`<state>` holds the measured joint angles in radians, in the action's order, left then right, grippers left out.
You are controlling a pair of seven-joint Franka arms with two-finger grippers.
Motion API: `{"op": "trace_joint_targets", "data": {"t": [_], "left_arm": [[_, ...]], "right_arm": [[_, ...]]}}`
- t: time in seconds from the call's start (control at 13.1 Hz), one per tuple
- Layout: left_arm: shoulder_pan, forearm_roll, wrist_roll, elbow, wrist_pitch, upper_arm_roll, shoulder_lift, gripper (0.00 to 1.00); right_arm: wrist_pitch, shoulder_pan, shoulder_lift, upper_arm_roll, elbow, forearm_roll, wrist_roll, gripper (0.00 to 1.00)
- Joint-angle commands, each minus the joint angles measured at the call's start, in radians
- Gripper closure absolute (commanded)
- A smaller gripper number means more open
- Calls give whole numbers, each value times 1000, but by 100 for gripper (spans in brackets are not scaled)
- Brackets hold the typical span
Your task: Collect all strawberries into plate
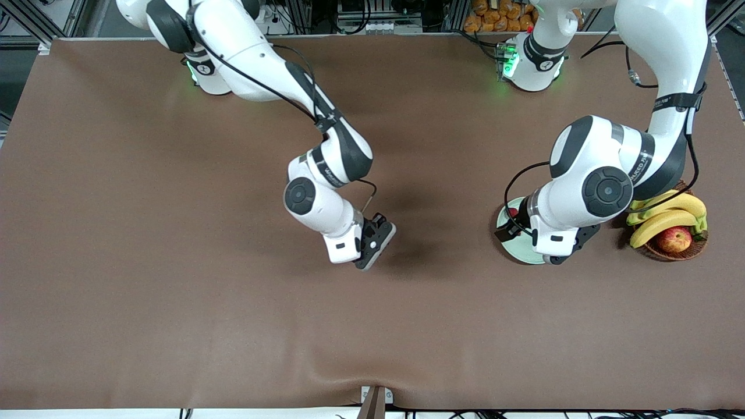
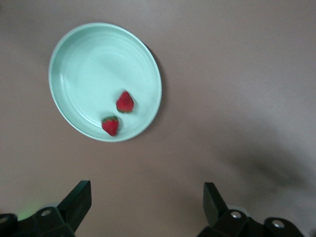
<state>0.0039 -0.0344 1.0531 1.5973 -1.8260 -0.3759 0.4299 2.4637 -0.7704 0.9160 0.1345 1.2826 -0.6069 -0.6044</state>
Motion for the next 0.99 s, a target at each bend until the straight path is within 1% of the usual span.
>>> {"op": "trace_joint_targets", "data": {"t": [0.0,0.08,0.15,0.23,0.3,0.53,0.61,0.69,0.76,0.84,0.91], "left_arm": [[-37,48,68,-36,-5,0,22,0],[-59,48,118,-54,-15,2,45,0],[-80,48,166,-68,-31,2,62,0],[-90,50,201,-71,-54,2,75,0],[-90,51,226,-71,-82,2,85,0],[-139,53,316,-71,-157,2,130,0],[-153,54,343,-71,-189,2,148,0],[-156,54,364,-71,-215,2,168,0],[-168,54,383,-71,-246,2,187,0],[-176,57,407,-69,-284,2,207,0],[-182,59,439,-71,-323,2,228,0]], "right_arm": [[72,-15,50,0,0,15,-8,100],[75,-18,59,0,-2,15,-6,100],[89,-23,63,0,0,15,-6,97],[95,-26,63,0,0,15,-6,58],[96,-29,60,2,0,15,-6,1],[83,-12,3,7,9,21,-5,0],[81,8,-28,10,30,21,-5,0],[80,25,-57,10,59,21,-5,0],[80,42,-101,10,111,21,-3,0],[81,52,-142,22,159,21,-3,0],[81,54,-176,58,188,21,-3,0]]}}
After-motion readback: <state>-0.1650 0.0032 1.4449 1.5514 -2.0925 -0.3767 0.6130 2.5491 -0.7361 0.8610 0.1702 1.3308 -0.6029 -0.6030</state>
